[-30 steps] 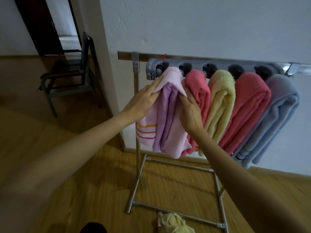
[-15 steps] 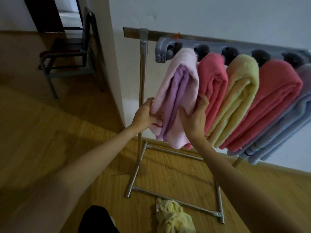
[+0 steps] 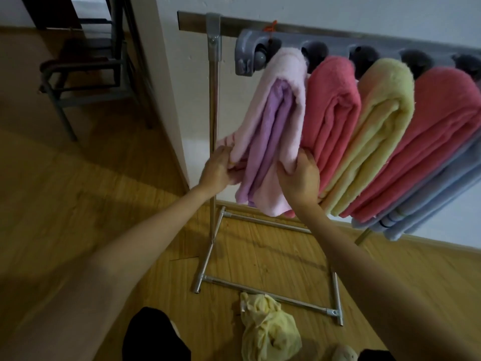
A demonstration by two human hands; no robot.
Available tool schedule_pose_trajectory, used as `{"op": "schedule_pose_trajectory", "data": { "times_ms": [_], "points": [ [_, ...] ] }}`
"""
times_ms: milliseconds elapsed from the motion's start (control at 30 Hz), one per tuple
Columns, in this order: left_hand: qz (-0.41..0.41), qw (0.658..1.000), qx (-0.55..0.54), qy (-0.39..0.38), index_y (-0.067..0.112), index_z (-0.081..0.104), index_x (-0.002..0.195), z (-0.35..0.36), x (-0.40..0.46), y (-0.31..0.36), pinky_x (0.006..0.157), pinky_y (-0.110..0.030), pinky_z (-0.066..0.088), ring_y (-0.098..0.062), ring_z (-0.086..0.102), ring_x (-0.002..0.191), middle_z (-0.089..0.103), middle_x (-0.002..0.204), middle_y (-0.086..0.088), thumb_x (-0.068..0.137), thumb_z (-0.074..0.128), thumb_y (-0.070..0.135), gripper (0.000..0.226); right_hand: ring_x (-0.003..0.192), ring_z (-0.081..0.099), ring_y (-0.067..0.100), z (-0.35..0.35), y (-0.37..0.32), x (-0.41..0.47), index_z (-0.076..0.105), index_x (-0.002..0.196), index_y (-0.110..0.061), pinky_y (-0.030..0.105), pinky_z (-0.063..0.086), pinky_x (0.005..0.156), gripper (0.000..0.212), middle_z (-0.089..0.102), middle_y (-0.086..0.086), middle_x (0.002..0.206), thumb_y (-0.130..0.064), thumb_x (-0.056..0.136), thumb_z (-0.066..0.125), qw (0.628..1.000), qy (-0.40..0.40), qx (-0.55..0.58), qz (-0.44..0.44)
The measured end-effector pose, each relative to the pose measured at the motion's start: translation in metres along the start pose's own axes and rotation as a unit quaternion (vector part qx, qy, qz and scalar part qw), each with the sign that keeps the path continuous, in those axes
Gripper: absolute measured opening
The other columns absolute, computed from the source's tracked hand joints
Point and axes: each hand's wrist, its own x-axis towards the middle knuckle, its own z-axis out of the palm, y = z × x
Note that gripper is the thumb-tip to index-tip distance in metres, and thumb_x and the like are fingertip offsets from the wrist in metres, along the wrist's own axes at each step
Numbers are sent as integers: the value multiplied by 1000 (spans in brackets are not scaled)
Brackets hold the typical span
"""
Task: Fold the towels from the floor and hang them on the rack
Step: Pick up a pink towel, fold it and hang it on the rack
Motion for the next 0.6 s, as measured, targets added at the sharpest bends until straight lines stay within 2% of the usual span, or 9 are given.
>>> {"op": "schedule_pose_trajectory", "data": {
  "times_ms": [67, 100, 233, 300, 400, 433, 500, 600],
  "points": [
    [38, 999, 1, -36, 8, 58, 94, 12, -8, 7, 76, -43, 53, -22, 60, 85, 61, 95, -6, 78, 69, 12, 19, 79, 63, 37, -3, 4, -2, 59, 100, 2, 43, 49, 66, 26, 67, 17, 93, -19, 86, 64, 1000, -8, -1, -4],
    [36, 998, -16, -52, 6, 58, 89, 16, -12, 13, 72, -44, 52, -22, 60, 78, 61, 88, -6, 77, 69, 12, 17, 76, 63, 38, -5, 6, -2, 59, 99, 2, 45, 49, 64, 25, 68, 17, 87, -19, 86, 64, 1000, -11, 0, 1],
    [-29, 988, -128, -82, 7, 60, 96, 25, -21, 30, 76, -41, 57, -22, 64, 81, 65, 86, -8, 74, 64, 21, 27, 64, 62, 39, -12, 13, -4, 56, 98, 2, 43, 47, 56, 25, 68, 19, 74, -20, 88, 63, 999, -25, 7, 20],
    [-21, 985, -160, -59, 13, 59, 101, 26, -23, 43, 74, -36, 57, -19, 66, 82, 66, 86, -3, 75, 64, 33, 34, 62, 61, 39, -15, 17, -5, 56, 99, 2, 42, 46, 54, 23, 67, 18, 73, -16, 87, 62, 999, -35, 14, 15],
    [-7, 992, -122, 17, 13, 59, 106, 28, -22, 60, 67, -12, 50, -5, 63, 75, 64, 80, 9, 76, 69, 51, 49, 57, 56, 31, -16, 22, -6, 57, 96, 1, 39, 45, 53, 18, 64, 13, 70, -13, 86, 63, 998, -50, 26, 19],
    [-4, 994, -101, 42, 12, 60, 102, 30, -21, 65, 61, -7, 44, -1, 60, 68, 60, 74, 12, 77, 71, 48, 45, 56, 53, 24, -16, 24, -6, 58, 95, 1, 36, 43, 53, 16, 63, 10, 69, -11, 85, 64, 998, -54, 32, 24],
    [1, 994, -76, 79, 11, 61, 93, 33, -19, 69, 54, -5, 39, -2, 56, 60, 55, 66, 14, 83, 69, 41, 33, 58, 49, 17, -16, 25, -7, 59, 89, 2, 30, 37, 54, 12, 60, 8, 68, -8, 84, 64, 996, -61, 49, 35],
    [1, 992, -68, 110, 4, 61, 104, 35, -16, 68, 54, -5, 42, -8, 58, 60, 60, 74, 6, 86, 66, 34, 35, 58, 48, 19, -15, 25, -11, 58, 77, 3, 23, 28, 53, 14, 55, 4, 64, -6, 82, 67, 993, -80, 62, 61]
  ]
}}
